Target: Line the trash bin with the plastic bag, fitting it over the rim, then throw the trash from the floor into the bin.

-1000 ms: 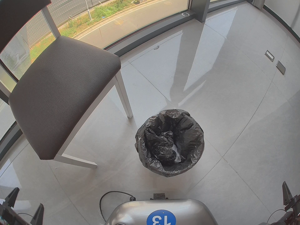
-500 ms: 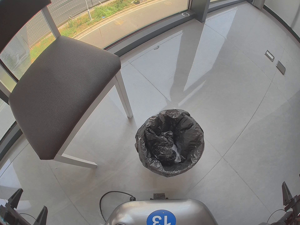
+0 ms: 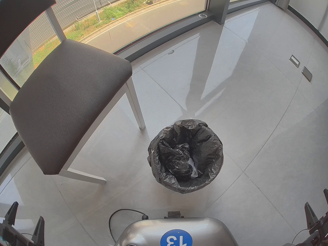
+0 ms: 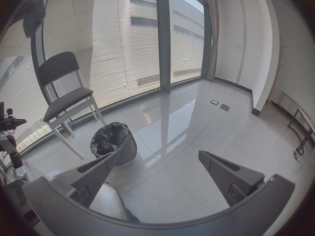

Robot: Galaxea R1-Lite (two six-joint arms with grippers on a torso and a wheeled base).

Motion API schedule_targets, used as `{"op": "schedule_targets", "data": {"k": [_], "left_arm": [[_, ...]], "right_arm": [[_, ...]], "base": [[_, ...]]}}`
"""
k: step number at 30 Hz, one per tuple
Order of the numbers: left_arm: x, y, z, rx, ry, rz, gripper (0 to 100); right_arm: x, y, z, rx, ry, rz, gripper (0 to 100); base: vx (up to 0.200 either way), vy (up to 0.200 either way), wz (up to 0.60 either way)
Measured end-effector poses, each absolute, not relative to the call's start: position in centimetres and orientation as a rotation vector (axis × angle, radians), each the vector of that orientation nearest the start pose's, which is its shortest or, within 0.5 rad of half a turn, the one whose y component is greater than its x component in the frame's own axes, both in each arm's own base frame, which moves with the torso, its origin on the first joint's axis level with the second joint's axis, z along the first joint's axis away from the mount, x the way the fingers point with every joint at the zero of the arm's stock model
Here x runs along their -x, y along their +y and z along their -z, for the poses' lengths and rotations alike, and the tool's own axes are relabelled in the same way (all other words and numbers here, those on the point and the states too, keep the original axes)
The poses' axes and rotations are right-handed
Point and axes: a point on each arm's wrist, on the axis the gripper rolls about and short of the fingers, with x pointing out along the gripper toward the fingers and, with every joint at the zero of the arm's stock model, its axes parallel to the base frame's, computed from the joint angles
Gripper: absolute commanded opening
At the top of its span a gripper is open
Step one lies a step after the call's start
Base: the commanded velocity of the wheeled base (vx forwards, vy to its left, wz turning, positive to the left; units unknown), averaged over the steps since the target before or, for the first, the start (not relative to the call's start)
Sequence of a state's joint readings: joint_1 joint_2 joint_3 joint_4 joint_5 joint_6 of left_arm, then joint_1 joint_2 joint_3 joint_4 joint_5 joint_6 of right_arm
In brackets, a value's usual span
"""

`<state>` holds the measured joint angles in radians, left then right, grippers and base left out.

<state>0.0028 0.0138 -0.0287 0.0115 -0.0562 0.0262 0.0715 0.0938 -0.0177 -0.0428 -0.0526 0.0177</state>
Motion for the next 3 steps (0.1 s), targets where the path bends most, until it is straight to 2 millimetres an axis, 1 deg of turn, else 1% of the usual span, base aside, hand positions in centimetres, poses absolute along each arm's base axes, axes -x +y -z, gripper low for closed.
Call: {"op": "schedule_targets", "data": {"k": [3], "left_arm": [[2.40,-0.14,-8.25,0.000,-0.003,0.056,100]], "right_arm": [[1.62,-0.22,-8.62,-0.027,0.038,-0.024,100]], "base": [[0.000,0.000,0.00]]}}
